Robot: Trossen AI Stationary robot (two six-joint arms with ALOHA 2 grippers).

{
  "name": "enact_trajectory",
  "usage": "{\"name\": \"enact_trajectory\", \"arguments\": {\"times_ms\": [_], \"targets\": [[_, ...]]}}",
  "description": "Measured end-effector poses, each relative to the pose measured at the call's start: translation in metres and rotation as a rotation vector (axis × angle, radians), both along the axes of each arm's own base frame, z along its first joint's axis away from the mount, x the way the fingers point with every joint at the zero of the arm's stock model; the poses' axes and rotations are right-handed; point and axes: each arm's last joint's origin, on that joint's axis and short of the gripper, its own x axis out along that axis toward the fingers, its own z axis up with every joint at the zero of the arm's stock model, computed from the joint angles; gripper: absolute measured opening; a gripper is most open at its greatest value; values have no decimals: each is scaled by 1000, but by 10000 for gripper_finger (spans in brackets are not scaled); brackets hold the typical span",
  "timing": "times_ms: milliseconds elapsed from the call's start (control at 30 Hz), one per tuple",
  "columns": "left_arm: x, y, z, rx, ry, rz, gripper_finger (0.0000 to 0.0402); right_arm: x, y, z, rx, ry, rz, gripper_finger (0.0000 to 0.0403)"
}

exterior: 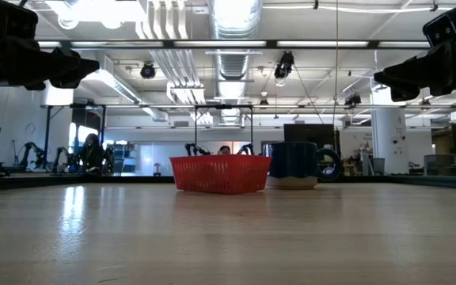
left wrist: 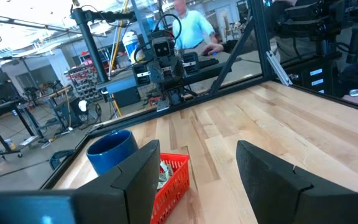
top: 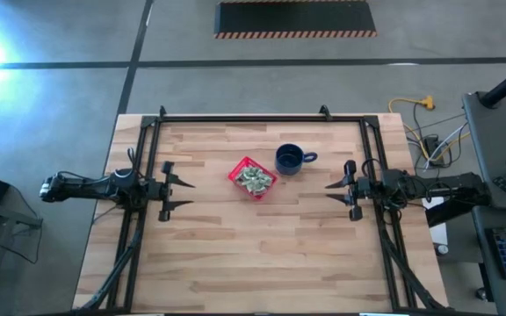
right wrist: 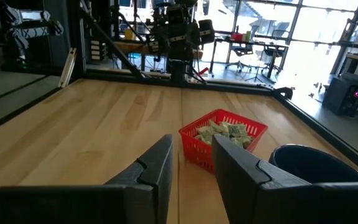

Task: Pick and place items into bin
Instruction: Return to Home Position

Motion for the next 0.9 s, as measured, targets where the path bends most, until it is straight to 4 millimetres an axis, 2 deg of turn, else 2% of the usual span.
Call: {"name": "enact_trajectory", "arguments": {"times_ms": [900], "targets": [[0, 0, 0, 0, 0, 0, 196, 0, 0, 0, 0, 0, 0, 93]]}}
